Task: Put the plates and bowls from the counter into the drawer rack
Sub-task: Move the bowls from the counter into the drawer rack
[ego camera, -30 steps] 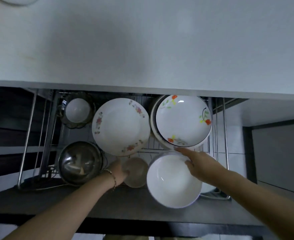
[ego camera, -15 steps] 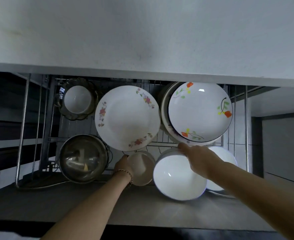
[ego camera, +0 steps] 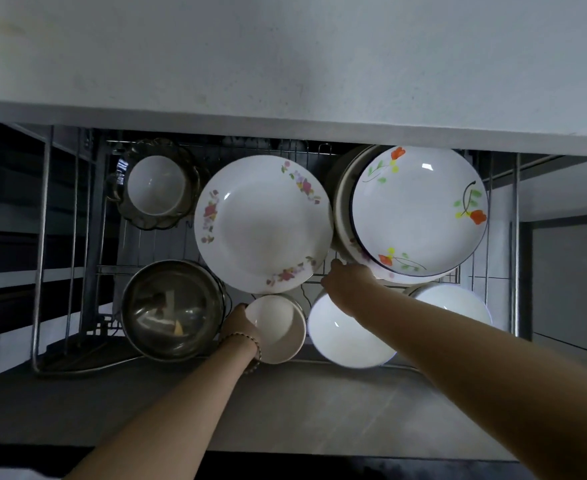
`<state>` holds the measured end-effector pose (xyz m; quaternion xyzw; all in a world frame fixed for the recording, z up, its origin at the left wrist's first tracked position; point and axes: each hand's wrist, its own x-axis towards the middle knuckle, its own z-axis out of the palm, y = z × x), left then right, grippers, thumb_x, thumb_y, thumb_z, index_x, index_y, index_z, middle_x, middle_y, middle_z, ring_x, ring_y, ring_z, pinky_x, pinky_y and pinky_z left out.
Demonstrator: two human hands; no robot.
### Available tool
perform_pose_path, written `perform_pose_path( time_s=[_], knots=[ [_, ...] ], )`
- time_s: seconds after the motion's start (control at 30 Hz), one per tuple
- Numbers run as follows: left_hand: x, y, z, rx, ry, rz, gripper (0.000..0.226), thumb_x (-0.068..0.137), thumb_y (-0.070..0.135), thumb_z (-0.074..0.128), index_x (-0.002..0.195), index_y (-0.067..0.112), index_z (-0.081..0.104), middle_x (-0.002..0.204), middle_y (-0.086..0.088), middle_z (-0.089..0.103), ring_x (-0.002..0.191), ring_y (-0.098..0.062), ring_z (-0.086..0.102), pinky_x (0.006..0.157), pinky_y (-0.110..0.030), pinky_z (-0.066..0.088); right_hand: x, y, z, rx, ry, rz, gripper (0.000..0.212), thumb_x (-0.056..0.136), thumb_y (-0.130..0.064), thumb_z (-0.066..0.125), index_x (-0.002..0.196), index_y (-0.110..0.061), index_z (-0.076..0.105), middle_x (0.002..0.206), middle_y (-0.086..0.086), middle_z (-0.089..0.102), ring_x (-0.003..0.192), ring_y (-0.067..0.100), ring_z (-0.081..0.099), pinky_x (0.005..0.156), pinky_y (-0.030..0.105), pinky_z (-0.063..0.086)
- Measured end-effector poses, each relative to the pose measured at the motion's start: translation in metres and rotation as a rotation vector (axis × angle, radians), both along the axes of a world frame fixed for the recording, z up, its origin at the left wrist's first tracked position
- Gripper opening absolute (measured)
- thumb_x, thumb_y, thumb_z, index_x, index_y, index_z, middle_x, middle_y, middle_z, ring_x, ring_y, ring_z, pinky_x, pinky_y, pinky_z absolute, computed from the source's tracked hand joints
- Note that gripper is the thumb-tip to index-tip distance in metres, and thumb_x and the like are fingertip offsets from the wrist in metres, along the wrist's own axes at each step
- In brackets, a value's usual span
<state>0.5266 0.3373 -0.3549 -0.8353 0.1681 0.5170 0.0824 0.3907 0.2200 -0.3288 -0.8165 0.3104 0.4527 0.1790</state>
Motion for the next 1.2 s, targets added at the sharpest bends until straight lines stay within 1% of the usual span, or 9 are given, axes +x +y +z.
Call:
perform_pose_path(
  time_s=[0.13, 0.27, 0.5, 0.67, 0.8, 0.9, 1.0, 1.1, 1.2],
  knots=[
    [0.0, 0.002, -0.001, 0.001, 0.0, -0.018, 0.045, 0.089, 0.008, 0.052, 0.134, 0.008, 0.044, 0.136, -0.016, 0.05, 0.127, -0.032, 0.047, 0.104, -0.037, 0.039, 0.01, -0.005, -0.008, 0.05, -0.032, 0.001, 0.039, 0.09, -0.001, 0.048, 0.129, -0.001, 0.049, 0.127, 0.013, 0.056, 0.12, 0.032, 0.054, 0.096, 0.041, 0.048],
    [-0.001, 0.0, 0.0, -0.01, -0.008, -0.001, 0.044, 0.091, 0.006, 0.047, 0.135, 0.008, 0.044, 0.138, -0.016, 0.049, 0.129, -0.033, 0.045, 0.106, -0.038, 0.037, 0.013, 0.0, -0.011, 0.04, -0.061, -0.047, 0.033, 0.089, 0.005, 0.045, 0.12, 0.001, 0.055, 0.12, 0.013, 0.063, 0.113, 0.031, 0.06, 0.091, 0.038, 0.049],
    [-0.003, -0.002, 0.004, -0.014, 0.034, -0.048, 0.045, 0.092, 0.006, 0.045, 0.136, 0.013, 0.043, 0.137, -0.014, 0.05, 0.127, -0.031, 0.047, 0.106, -0.037, 0.039, 0.001, 0.0, -0.006, 0.068, -0.118, -0.124, 0.031, 0.09, 0.002, 0.045, 0.119, -0.001, 0.054, 0.123, 0.015, 0.059, 0.117, 0.031, 0.056, 0.094, 0.034, 0.046],
    [-0.009, -0.002, 0.021, 0.01, 0.043, -0.037, 0.056, 0.094, 0.009, 0.042, 0.147, 0.011, 0.022, 0.14, -0.018, 0.045, 0.128, -0.034, 0.045, 0.104, -0.04, 0.039, -0.017, 0.007, 0.014, 0.056, -0.262, -0.266, 0.044, 0.083, 0.006, 0.045, 0.126, -0.003, 0.048, 0.129, 0.014, 0.052, 0.123, 0.028, 0.048, 0.105, 0.034, 0.04],
    [-0.022, -0.005, 0.062, 0.021, 0.033, -0.145, 0.055, 0.095, 0.017, 0.043, 0.144, 0.005, 0.023, 0.142, -0.016, 0.043, 0.13, -0.03, 0.045, 0.105, -0.035, 0.04, -0.034, 0.003, 0.058, 0.115, -0.292, -0.448, 0.045, 0.089, 0.0, 0.044, 0.132, -0.012, 0.05, 0.138, 0.009, 0.051, 0.129, 0.024, 0.047, 0.108, 0.034, 0.04],
    [-0.017, -0.021, 0.11, -0.12, 0.072, -0.264, 0.041, 0.094, 0.015, 0.041, 0.134, 0.006, 0.043, 0.132, -0.011, 0.054, 0.121, -0.024, 0.054, 0.1, -0.03, 0.046, -0.031, -0.012, 0.1, 0.117, -0.301, -0.475, 0.038, 0.092, -0.008, 0.044, 0.126, -0.015, 0.057, 0.131, 0.008, 0.059, 0.12, 0.024, 0.056, 0.101, 0.033, 0.044],
    [0.009, -0.057, 0.165, -0.35, 0.047, -0.191, 0.029, 0.093, 0.009, 0.045, 0.116, 0.004, 0.061, 0.124, -0.012, 0.061, 0.117, -0.026, 0.055, 0.102, -0.031, 0.044, -0.013, -0.04, 0.154, 0.1, -0.352, -0.438, 0.036, 0.092, -0.01, 0.043, 0.124, -0.013, 0.06, 0.128, 0.009, 0.061, 0.117, 0.025, 0.057, 0.098, 0.027, 0.042],
    [0.051, -0.1, 0.217, -0.534, -0.015, -0.071, 0.022, 0.091, 0.007, 0.048, 0.104, 0.011, 0.065, 0.114, -0.013, 0.067, 0.107, -0.029, 0.062, 0.097, -0.034, 0.049, 0.019, -0.075, 0.21, 0.072, -0.448, -0.433, 0.036, 0.092, -0.011, 0.042, 0.123, -0.012, 0.061, 0.131, 0.006, 0.061, 0.122, 0.022, 0.054, 0.098, 0.021, 0.038],
    [0.1, -0.142, 0.257, -0.667, -0.096, -0.058, 0.024, 0.091, 0.009, 0.047, 0.105, 0.008, 0.066, 0.11, -0.014, 0.069, 0.103, -0.03, 0.065, 0.096, -0.037, 0.051, 0.064, -0.112, 0.248, 0.066, -0.565, -0.585, 0.032, 0.091, -0.016, 0.048, 0.119, -0.012, 0.062, 0.12, 0.006, 0.066, 0.11, 0.02, 0.061, 0.089, 0.019, 0.041]
  ],
)
